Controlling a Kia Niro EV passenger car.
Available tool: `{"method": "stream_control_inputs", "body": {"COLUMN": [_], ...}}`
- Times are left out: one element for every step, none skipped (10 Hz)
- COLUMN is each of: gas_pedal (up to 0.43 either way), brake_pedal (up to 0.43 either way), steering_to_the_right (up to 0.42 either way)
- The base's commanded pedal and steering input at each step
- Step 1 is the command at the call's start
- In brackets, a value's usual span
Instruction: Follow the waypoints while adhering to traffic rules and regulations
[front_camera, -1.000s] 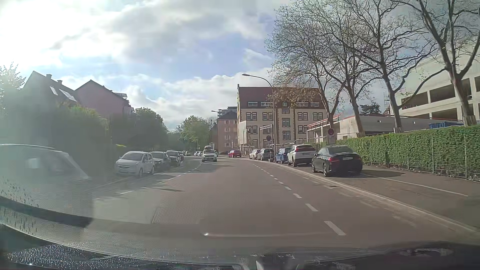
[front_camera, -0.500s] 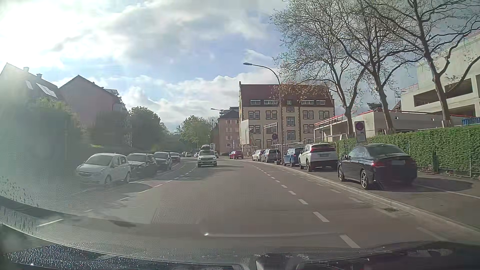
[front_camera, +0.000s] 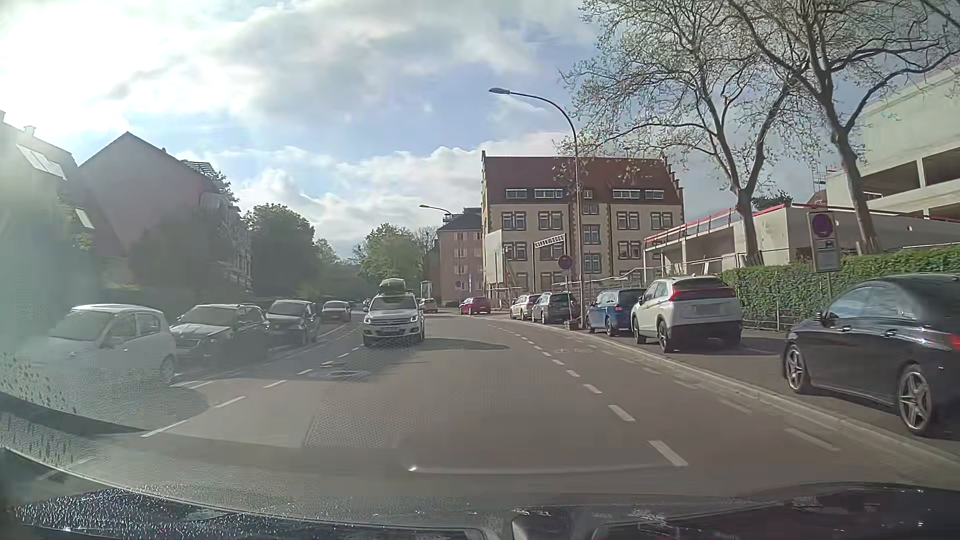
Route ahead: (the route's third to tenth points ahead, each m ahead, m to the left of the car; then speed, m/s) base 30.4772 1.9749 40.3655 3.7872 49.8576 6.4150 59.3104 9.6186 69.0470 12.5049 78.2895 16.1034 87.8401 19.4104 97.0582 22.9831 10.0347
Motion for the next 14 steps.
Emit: {"method": "stream_control_inputs", "body": {"gas_pedal": [0.098, 0.098, 0.079, 0.079, 0.079, 0.067, 0.067, 0.067, 0.067, 0.067, 0.067, 0.067, 0.067, 0.067], "brake_pedal": [0.000, 0.000, 0.000, 0.000, 0.000, 0.000, 0.000, 0.000, 0.000, 0.000, 0.000, 0.000, 0.000, 0.000], "steering_to_the_right": [-0.007, -0.008, -0.008, -0.010, -0.011, -0.011, -0.011, -0.011, -0.011, -0.011, -0.011, -0.013, -0.015, -0.019]}}
